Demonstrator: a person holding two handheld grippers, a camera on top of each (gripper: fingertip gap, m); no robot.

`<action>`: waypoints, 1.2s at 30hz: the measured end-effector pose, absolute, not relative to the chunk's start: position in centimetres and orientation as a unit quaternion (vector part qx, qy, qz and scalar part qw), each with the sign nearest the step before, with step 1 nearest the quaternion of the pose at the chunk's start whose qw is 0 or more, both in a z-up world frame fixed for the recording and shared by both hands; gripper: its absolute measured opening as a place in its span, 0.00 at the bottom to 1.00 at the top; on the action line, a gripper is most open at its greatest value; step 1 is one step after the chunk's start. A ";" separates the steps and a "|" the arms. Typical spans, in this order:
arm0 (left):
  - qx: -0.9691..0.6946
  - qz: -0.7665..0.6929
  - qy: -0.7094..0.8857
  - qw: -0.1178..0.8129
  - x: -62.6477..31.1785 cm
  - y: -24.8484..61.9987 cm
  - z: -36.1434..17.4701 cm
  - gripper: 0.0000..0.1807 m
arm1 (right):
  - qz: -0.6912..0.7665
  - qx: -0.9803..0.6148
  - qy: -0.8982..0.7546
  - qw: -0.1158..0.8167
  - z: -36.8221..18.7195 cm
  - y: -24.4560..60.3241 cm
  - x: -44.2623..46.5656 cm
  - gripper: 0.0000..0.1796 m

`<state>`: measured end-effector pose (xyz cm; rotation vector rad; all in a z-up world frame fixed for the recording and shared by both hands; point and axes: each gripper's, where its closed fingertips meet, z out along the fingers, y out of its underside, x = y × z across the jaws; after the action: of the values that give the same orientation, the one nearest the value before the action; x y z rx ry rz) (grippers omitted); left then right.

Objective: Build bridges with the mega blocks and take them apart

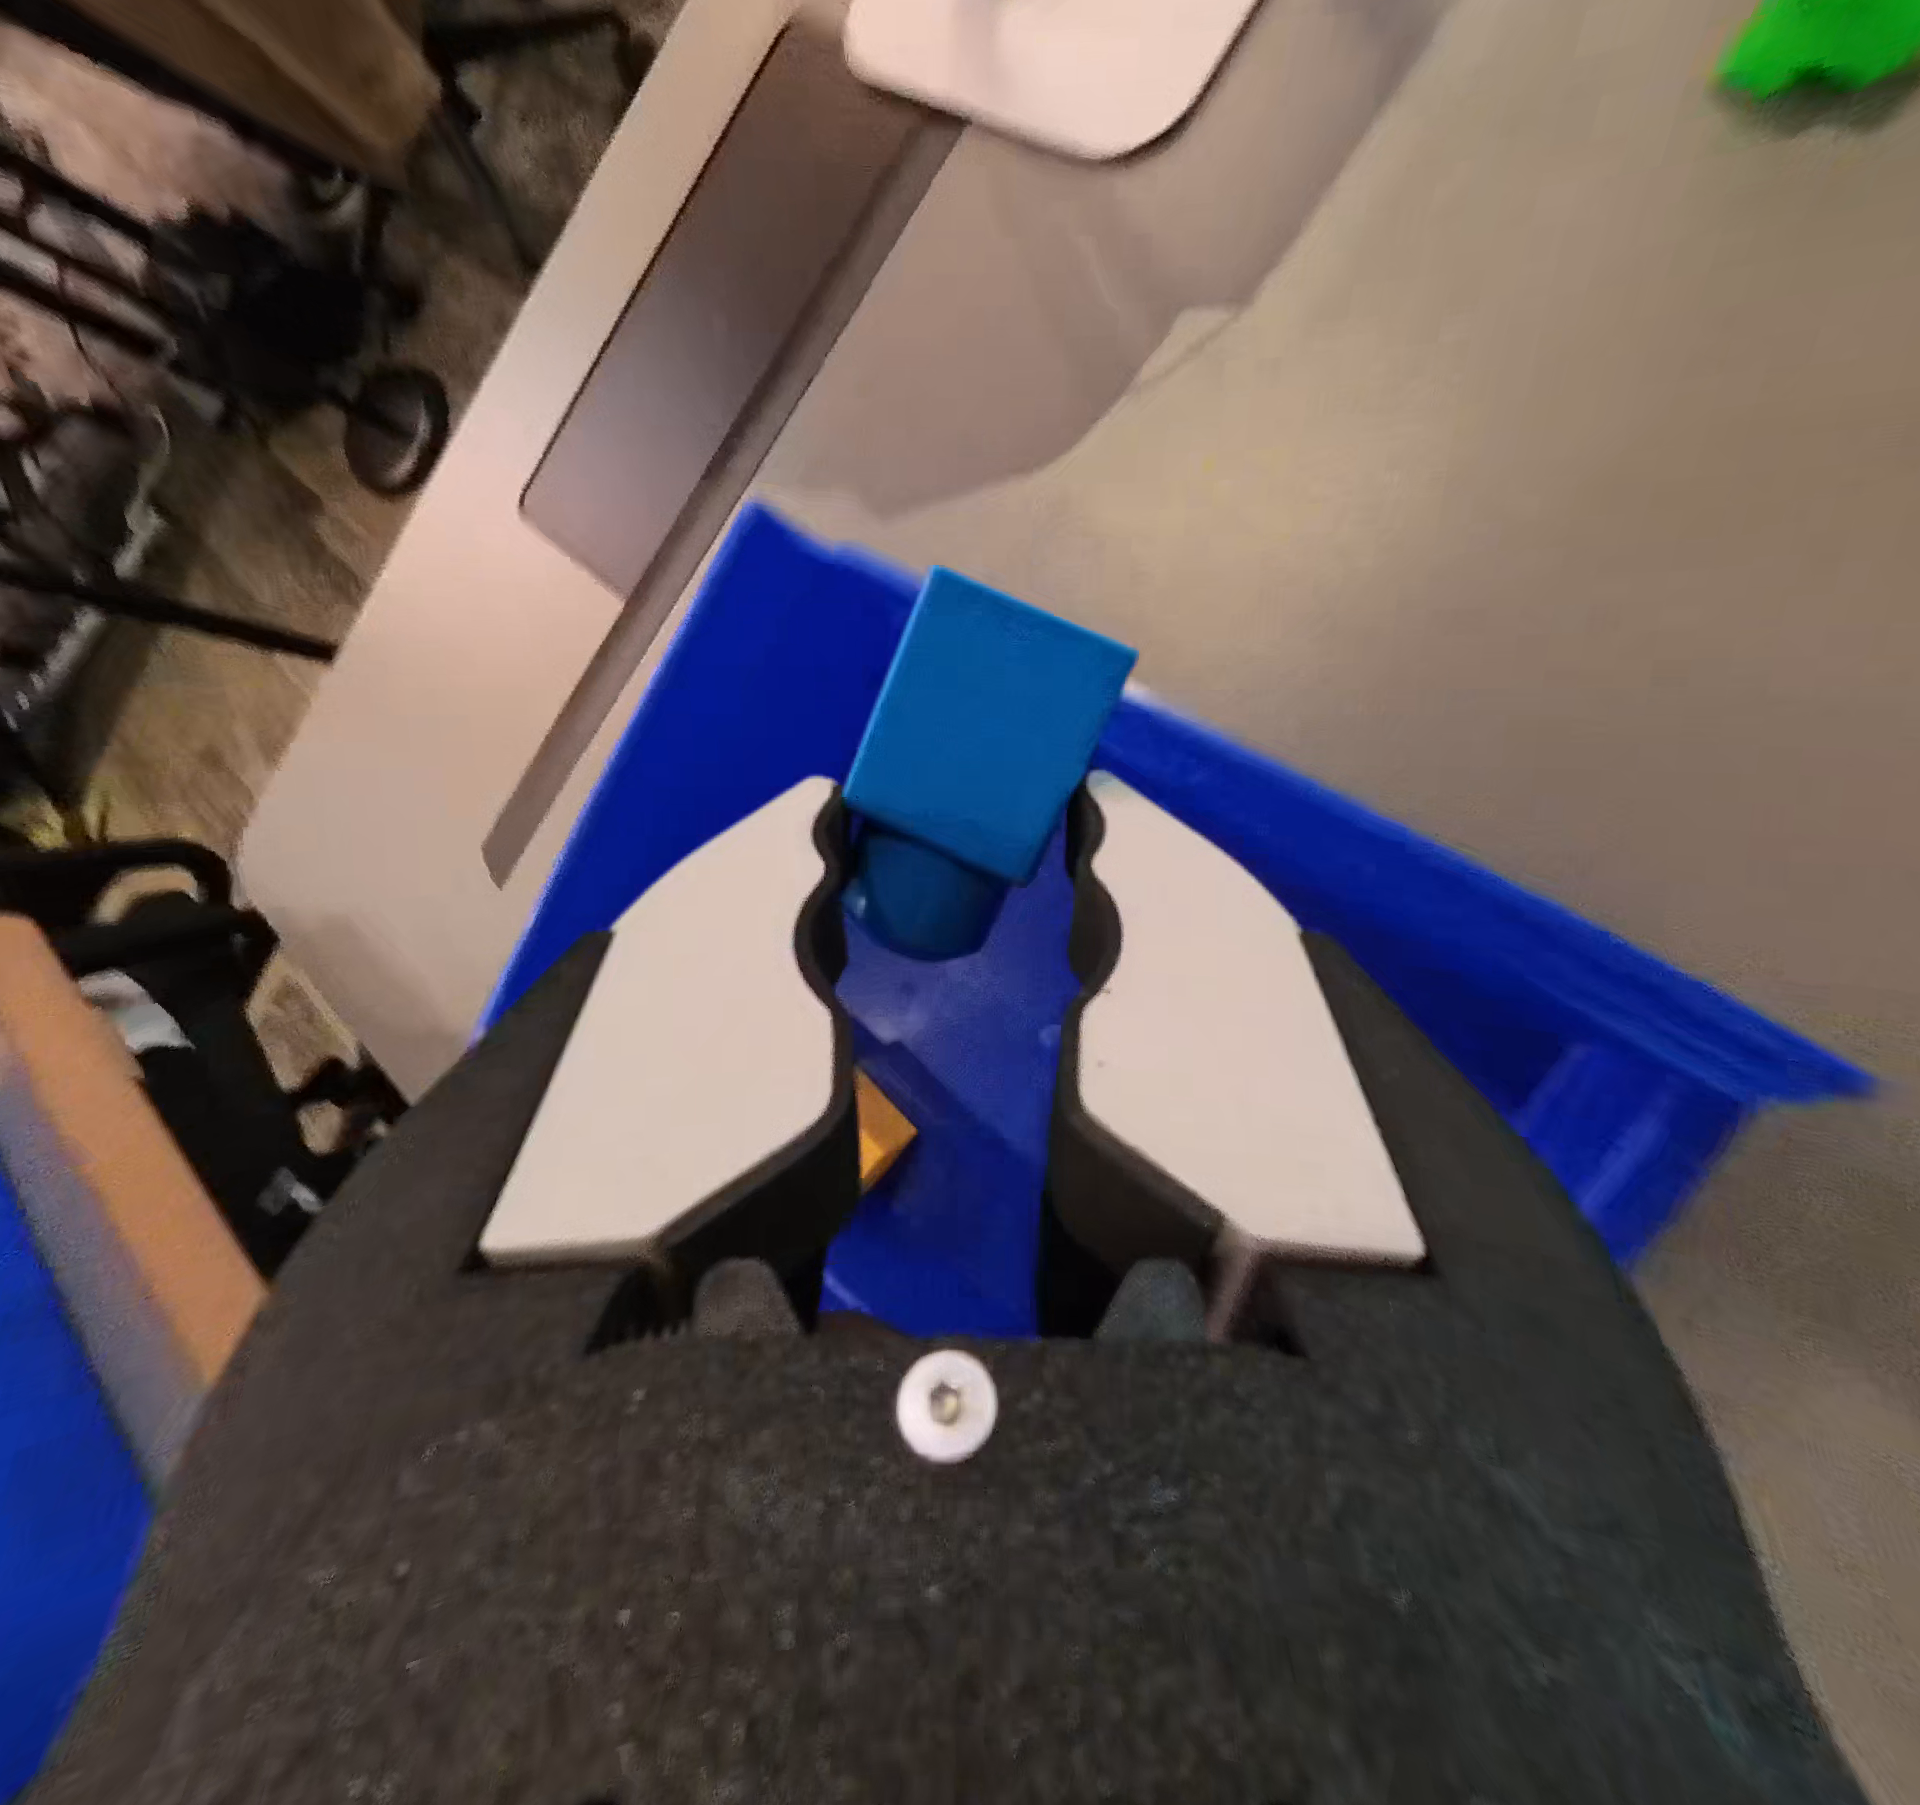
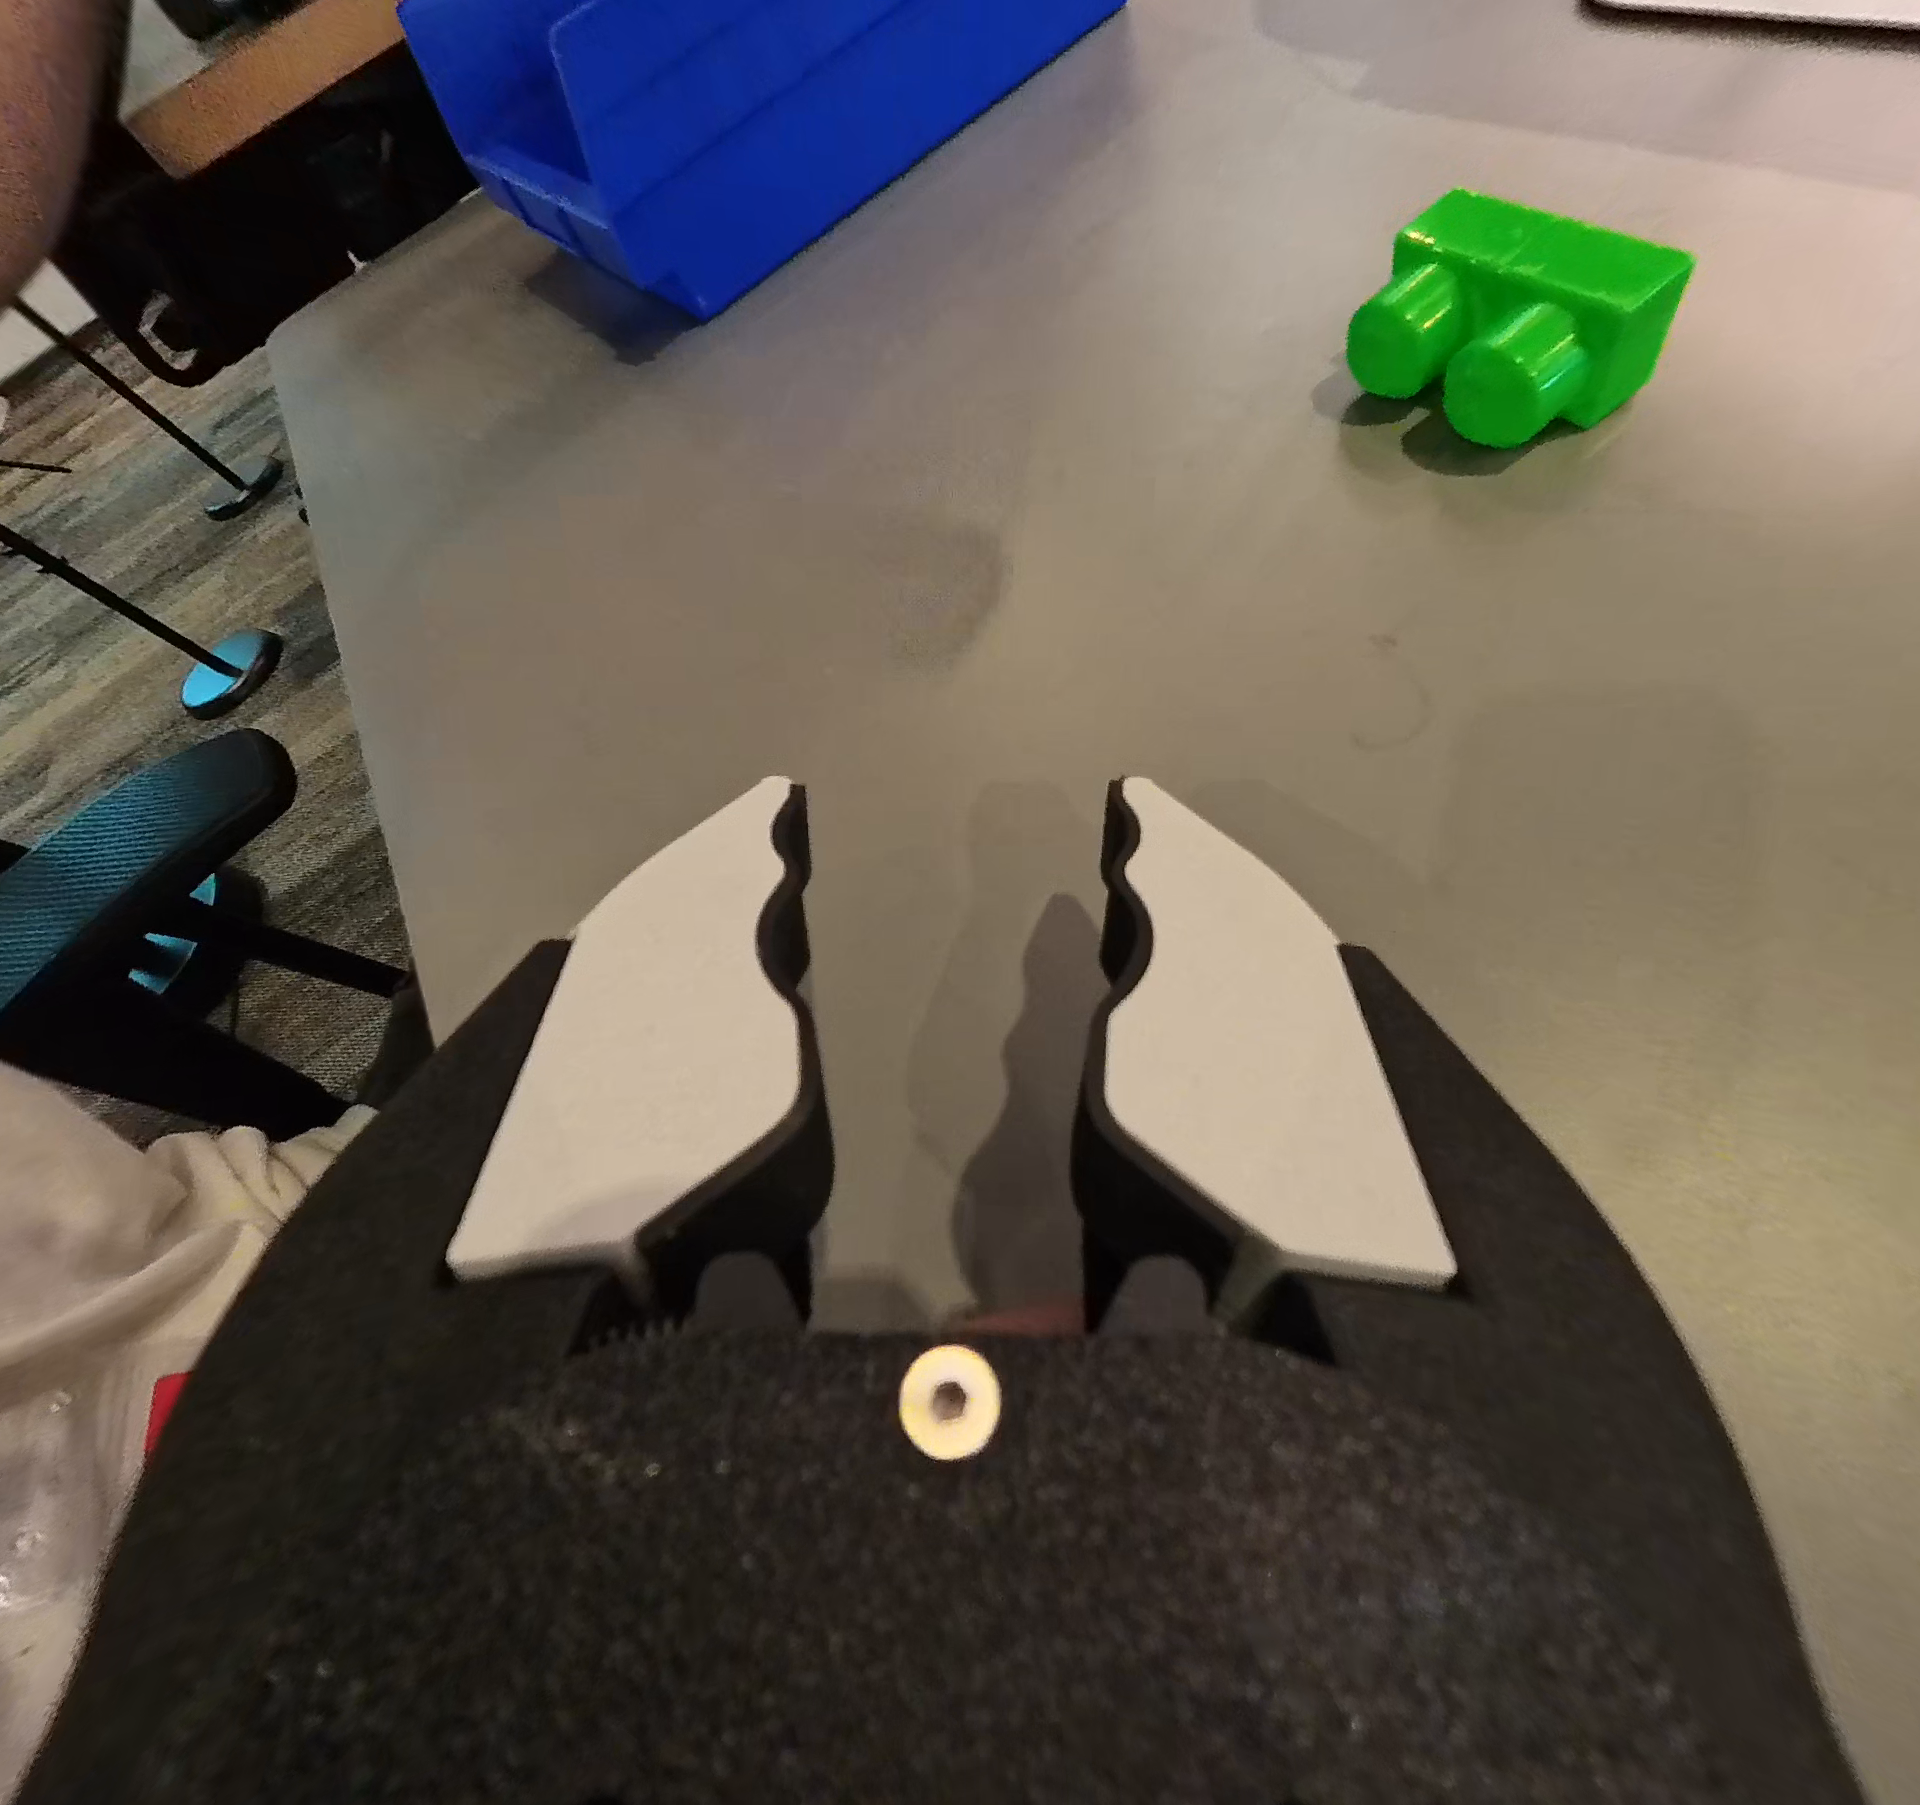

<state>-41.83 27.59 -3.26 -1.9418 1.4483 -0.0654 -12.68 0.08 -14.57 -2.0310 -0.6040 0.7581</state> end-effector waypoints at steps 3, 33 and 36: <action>-0.706 -0.011 0.624 0.336 -38.5 22.6 -1.7 0.22 | 0.301 -0.812 -0.249 0.434 -14.3 -0.2 -12.9 0.30; -0.626 -0.075 0.759 0.162 -20.5 12.7 -18.9 0.22 | 0.282 -0.808 -0.234 0.462 -12.7 -0.4 -10.2 0.30; -0.637 -0.084 0.748 0.168 -20.3 12.8 -19.1 0.22 | 0.283 -0.809 -0.234 0.459 -12.9 -0.4 -10.2 0.30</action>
<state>-20.29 12.78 -19.07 -1.8114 2.1278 -0.2382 -10.25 -0.39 -12.92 -1.9915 -0.5772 0.6963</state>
